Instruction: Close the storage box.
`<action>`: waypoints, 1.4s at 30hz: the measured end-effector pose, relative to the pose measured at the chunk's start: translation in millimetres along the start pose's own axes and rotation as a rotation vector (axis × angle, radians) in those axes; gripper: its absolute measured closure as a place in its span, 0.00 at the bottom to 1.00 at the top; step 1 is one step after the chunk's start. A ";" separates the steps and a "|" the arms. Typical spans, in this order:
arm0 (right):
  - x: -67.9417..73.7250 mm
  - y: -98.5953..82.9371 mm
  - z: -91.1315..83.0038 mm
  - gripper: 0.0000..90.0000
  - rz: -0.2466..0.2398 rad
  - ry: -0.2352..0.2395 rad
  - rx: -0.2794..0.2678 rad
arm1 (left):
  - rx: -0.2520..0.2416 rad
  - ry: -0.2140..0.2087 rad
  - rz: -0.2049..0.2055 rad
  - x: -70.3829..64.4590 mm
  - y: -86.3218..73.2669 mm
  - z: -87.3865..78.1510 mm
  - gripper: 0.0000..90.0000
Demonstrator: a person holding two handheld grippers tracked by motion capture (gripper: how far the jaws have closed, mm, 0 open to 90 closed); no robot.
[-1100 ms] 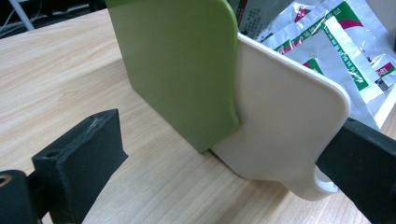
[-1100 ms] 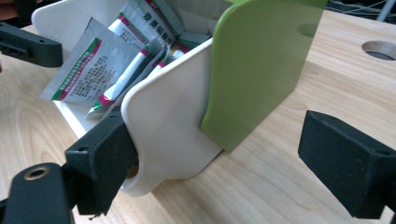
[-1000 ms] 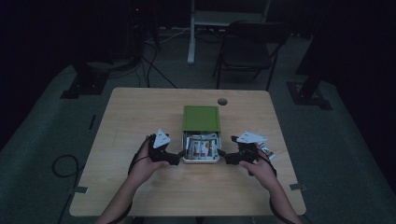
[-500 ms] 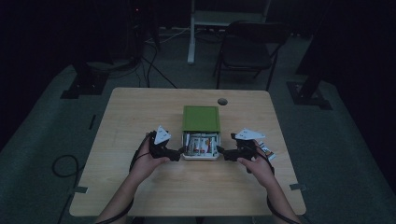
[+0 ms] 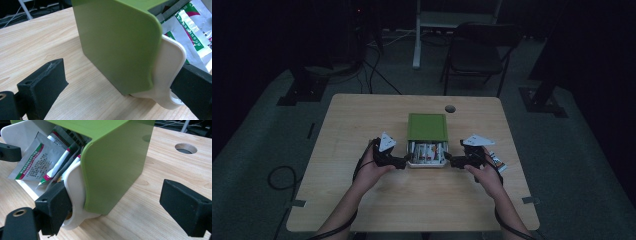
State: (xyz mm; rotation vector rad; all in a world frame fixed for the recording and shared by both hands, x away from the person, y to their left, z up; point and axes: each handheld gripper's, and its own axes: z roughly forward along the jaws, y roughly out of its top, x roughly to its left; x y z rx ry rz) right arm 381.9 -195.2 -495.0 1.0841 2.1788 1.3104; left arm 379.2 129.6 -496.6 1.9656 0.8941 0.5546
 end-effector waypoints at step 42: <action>3.6 11.4 11.6 0.12 0.065 -0.028 -0.022 | -0.001 -0.020 -0.040 -3.3 13.0 -2.2 0.05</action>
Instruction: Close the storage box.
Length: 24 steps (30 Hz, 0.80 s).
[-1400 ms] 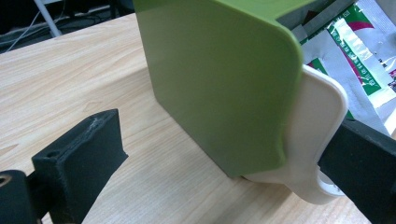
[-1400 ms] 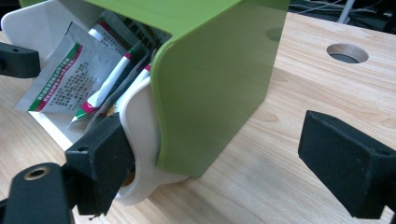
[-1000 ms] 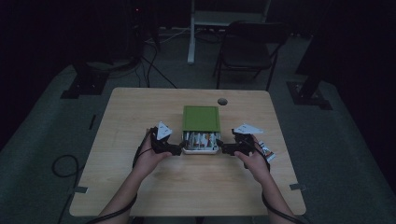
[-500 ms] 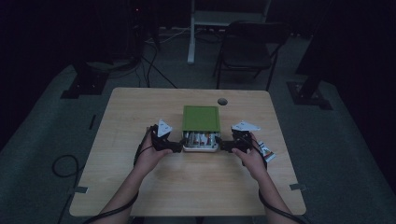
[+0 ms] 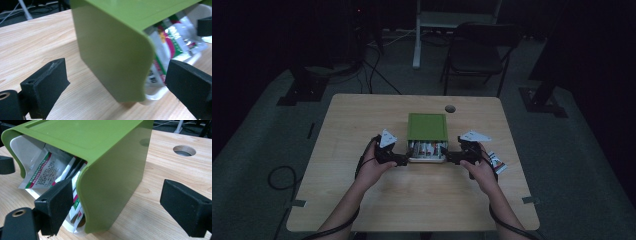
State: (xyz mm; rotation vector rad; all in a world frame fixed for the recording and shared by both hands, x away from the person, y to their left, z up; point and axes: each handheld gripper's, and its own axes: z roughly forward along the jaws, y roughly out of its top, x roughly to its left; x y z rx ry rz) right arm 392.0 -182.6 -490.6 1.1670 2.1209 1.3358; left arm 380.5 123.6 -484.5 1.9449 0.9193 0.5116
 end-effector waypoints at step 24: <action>2.3 -13.6 -12.1 0.12 -0.056 -0.041 0.021 | 0.008 0.038 -0.001 7.3 -10.8 -21.2 0.03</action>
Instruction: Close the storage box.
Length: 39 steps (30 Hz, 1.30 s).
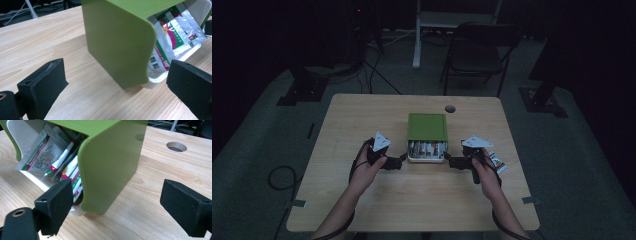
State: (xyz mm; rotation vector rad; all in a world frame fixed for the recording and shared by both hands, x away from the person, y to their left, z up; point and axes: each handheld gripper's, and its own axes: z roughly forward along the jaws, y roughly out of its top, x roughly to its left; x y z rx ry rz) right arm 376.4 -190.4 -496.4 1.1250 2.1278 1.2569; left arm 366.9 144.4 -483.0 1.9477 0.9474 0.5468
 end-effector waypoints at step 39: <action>-10.9 -69.7 -38.0 0.12 0.019 -0.007 0.111 | 0.057 0.105 -0.125 34.0 -65.9 -37.1 0.03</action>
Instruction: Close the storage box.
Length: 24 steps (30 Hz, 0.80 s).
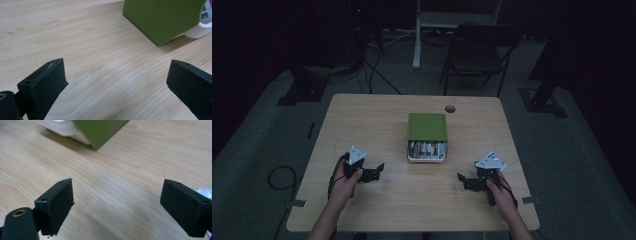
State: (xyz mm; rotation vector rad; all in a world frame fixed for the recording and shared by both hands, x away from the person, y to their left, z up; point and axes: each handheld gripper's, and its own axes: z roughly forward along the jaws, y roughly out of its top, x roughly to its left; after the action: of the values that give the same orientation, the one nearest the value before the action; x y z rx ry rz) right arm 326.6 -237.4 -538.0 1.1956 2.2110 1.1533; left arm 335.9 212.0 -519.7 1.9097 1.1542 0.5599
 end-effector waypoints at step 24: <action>0.8 -26.1 -17.2 0.12 -0.024 -0.004 0.081 | 0.022 0.088 -0.098 21.9 -30.9 -14.4 0.03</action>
State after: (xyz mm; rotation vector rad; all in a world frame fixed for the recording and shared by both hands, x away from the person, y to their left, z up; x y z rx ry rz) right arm 301.7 -253.0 -548.7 1.1991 2.2821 1.0606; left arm 320.4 244.7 -537.8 1.8511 1.3072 0.5845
